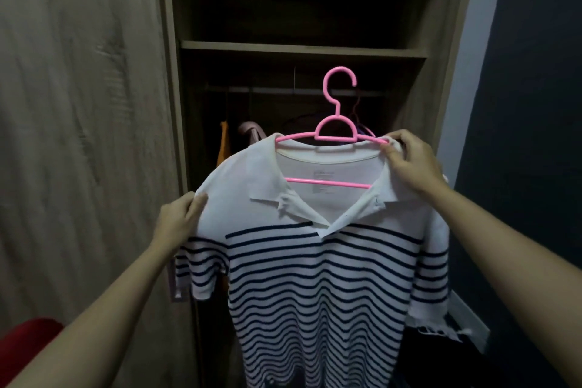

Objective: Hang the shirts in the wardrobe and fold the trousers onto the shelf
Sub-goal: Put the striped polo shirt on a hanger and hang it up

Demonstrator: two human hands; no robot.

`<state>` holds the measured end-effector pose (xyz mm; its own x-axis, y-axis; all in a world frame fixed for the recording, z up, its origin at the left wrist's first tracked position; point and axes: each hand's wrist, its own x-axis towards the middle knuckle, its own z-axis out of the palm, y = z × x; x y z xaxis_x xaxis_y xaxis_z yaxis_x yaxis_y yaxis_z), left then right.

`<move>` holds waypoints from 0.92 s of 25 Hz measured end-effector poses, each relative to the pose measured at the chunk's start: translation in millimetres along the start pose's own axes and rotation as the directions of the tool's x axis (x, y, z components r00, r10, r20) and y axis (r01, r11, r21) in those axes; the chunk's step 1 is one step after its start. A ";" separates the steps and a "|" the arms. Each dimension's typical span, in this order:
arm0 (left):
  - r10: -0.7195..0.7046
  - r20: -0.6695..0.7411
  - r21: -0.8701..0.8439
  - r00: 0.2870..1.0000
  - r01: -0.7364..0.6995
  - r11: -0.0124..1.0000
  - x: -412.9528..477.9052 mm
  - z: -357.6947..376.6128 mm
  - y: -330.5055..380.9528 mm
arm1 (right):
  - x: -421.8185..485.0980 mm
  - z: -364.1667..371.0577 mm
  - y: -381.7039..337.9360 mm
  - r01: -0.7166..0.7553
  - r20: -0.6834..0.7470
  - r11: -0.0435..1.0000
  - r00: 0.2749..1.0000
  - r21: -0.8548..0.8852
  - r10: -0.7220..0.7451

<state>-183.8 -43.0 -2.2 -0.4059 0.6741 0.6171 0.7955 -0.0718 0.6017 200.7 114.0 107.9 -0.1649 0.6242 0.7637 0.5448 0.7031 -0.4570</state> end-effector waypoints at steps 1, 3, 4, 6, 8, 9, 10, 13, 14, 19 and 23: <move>0.000 0.019 0.083 1.000 -0.002 0.997 -2.8 -1.2 -4.9 | 1.0 -0.8 2.2 -0.007 0.004 1.000 1.000 0.010 0.007; -0.049 -0.022 0.220 0.999 0.053 0.974 -0.3 -7.6 -8.2 | 2.2 -0.8 3.3 -0.001 0.026 1.000 1.000 0.028 0.001; -0.051 -0.086 0.203 0.995 0.068 0.977 4.6 -10.9 -0.6 | 2.4 0.8 2.0 0.009 0.039 1.000 0.999 0.028 -0.011; 0.054 -0.191 0.028 0.980 -0.050 0.998 22.7 -17.0 35.7 | 2.9 7.1 -5.0 0.023 0.062 1.000 0.998 0.016 -0.024; 0.231 -0.023 0.011 0.973 -0.231 0.973 46.1 -21.3 76.9 | 2.4 16.7 -16.5 0.029 0.085 0.999 0.996 0.023 -0.031; 0.282 0.122 0.048 0.952 -0.290 0.956 54.0 -20.4 94.2 | 2.1 21.4 -19.8 0.032 0.096 0.999 0.995 0.030 -0.035; 0.289 0.230 0.082 0.929 -0.314 0.946 58.1 -17.2 104.0 | 2.0 24.5 -20.4 0.037 0.105 0.999 0.994 0.038 -0.041; 0.287 0.192 0.049 0.938 -0.301 0.952 64.2 -13.1 106.7 | 1.1 21.1 -23.4 0.091 0.108 0.995 0.990 0.035 -0.094; 0.288 0.152 0.024 0.946 -0.295 0.955 64.9 -15.6 106.2 | 1.2 20.5 -21.1 0.121 0.066 0.993 0.990 -0.002 -0.121; 0.253 0.087 -0.003 0.964 -0.254 0.967 72.6 -31.9 102.2 | -15.8 19.4 11.7 -0.215 0.122 0.948 0.974 0.233 0.191; 0.230 0.103 0.032 0.968 -0.234 0.972 73.3 -38.3 94.0 | -38.5 18.2 30.6 -0.153 0.333 0.974 0.938 0.166 0.091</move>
<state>-156.0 -28.5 119.1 -0.1638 0.7119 0.6830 0.8822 -0.2041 0.4243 208.7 117.7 56.1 -0.3796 0.7630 0.5232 0.4193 0.6460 -0.6379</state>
